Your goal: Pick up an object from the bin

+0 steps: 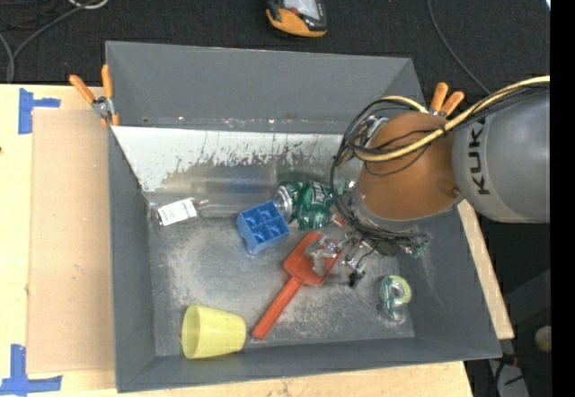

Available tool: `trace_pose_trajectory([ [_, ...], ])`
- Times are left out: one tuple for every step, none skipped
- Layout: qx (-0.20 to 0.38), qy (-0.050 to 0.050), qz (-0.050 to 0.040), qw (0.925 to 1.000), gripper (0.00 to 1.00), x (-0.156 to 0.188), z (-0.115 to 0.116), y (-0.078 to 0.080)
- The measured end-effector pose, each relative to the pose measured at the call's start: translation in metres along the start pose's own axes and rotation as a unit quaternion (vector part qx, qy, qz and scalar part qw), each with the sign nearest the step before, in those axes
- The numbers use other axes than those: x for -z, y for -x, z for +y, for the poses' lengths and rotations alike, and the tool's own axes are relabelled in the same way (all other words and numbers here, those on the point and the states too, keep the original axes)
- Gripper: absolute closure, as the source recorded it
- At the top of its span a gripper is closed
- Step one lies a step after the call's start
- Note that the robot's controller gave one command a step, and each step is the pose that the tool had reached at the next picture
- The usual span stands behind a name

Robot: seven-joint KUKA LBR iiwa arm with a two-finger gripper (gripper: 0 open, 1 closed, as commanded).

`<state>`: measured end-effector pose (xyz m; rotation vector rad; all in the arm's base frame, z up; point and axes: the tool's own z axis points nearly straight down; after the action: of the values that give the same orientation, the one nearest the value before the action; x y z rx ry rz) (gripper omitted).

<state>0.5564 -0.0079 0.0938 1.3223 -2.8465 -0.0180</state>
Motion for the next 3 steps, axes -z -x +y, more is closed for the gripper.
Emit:
trace_pose_trajectory([
  [0.080,0.000,-0.0015,0.9968,1.00,-0.015,-0.013,0.012],
  [0.052,0.001,-0.0007,0.9986,1.00,-0.004,-0.003,0.004],
  [0.072,0.001,-0.0011,0.9974,1.00,0.033,-0.002,0.027],
])
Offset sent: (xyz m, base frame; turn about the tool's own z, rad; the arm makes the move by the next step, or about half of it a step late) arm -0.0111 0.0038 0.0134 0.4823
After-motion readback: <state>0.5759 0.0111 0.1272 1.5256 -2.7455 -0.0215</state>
